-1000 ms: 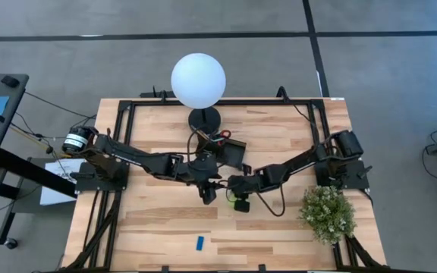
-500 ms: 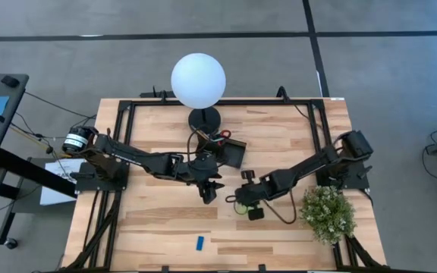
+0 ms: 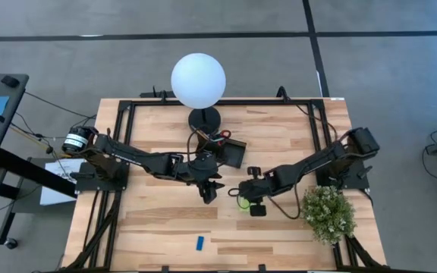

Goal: Pick and place office supplies into organizer
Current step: Put the sticky note into the desk organizer

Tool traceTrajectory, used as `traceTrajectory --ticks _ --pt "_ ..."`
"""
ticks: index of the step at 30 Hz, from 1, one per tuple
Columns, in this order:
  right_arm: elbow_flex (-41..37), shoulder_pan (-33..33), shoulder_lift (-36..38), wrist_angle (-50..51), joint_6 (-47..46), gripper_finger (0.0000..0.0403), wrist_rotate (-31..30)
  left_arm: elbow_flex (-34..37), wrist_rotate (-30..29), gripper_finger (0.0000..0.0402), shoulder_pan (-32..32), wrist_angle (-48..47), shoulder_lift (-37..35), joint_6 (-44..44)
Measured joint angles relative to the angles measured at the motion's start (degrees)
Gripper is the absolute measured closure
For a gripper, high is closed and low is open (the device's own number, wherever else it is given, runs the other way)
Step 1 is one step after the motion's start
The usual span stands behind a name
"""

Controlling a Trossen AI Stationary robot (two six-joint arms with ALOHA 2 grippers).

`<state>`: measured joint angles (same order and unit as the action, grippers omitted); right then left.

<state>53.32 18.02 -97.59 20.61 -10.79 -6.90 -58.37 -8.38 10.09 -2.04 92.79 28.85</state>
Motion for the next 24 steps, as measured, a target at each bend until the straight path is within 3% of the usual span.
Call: traceTrajectory --ticks 8,18,24 --pt "-0.5 -2.3 -4.3 -2.4 -1.8 0.0331 -0.4 0.0 0.0 0.0231 0.0 0.0 0.0 0.3" --pt "-0.6 -6.1 -3.3 -3.6 2.0 0.0331 7.2 0.0 0.0 0.0231 0.0 -0.4 0.0 0.3" --pt "-0.6 -7.7 -3.3 -3.7 3.7 0.0331 8.4 0.0 0.0 0.0231 0.0 -0.4 0.0 0.3"
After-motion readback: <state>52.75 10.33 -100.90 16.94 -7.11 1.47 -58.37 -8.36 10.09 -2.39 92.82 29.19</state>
